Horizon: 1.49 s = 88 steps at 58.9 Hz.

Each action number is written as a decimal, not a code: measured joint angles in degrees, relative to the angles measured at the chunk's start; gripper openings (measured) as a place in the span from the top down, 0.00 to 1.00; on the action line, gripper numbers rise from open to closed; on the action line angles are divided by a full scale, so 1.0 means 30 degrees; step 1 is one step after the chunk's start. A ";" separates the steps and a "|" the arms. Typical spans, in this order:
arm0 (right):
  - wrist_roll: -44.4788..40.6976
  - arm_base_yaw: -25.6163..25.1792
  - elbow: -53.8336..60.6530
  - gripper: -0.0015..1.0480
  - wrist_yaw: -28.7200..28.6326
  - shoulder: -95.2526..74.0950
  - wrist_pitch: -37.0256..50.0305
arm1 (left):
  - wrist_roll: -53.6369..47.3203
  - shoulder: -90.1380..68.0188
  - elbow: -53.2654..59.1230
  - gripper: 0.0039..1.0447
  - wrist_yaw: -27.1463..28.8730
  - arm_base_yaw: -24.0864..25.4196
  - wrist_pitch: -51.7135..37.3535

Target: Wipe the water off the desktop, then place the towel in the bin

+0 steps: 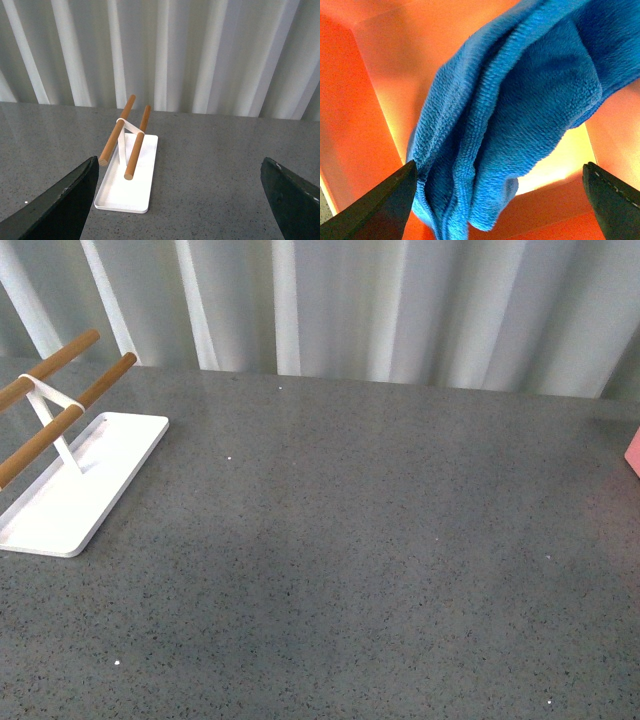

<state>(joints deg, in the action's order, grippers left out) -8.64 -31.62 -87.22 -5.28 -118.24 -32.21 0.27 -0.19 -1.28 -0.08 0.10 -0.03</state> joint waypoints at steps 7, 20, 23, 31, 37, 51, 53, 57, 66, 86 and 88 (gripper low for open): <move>0.0044 0.0189 -0.0401 0.07 -0.0211 0.0000 -0.0087 | 0.0000 0.0000 0.0000 0.06 0.0000 0.0000 0.0000; -0.0058 0.0736 -0.1479 0.07 -0.1173 0.0714 0.0160 | 0.0000 0.0000 0.0000 0.06 0.0000 0.0000 0.0000; -0.0160 0.0867 -0.1523 0.07 -0.1508 0.1180 0.0590 | 0.0000 0.0000 0.0000 0.06 0.0000 0.0000 0.0000; -0.0393 0.1239 -0.0831 0.07 -0.3453 0.3322 0.2827 | 0.0000 0.0000 0.0000 0.06 0.0000 0.0000 0.0000; -0.1049 0.1668 0.1654 0.07 -0.4823 0.6681 0.5195 | 0.0000 0.0000 0.0000 0.06 0.0000 0.0000 0.0000; -0.1661 0.3060 1.0040 0.07 -0.6659 1.5591 0.8349 | 0.0000 0.0000 0.0000 0.06 0.0000 0.0000 0.0000; -0.1552 0.3235 1.0972 0.07 -0.6725 1.6407 0.8466 | 0.0000 0.0000 0.0000 0.06 0.0000 0.0000 0.0000; -0.1231 0.3752 1.3049 0.07 -0.6550 1.8127 0.8837 | 0.0000 0.0000 0.0000 0.06 0.0007 0.0000 0.0000; -0.0882 0.5217 1.6772 0.07 -0.5690 2.1456 0.9092 | 0.0000 0.0000 0.0000 0.06 0.0000 0.0000 0.0000; 0.2062 0.7898 2.3919 0.48 -0.0918 2.5959 1.9030 | 0.0000 0.0000 0.0000 0.06 -0.0007 0.0000 0.0000; 0.2120 0.8087 2.4349 0.55 -0.0780 2.6294 1.9045 | 0.0000 0.0000 0.0000 0.06 0.0000 0.0000 0.0000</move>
<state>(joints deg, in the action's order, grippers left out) -2.28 -7.35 -14.17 -7.62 -39.35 24.93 0.27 -0.19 -1.28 -0.08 0.10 -0.03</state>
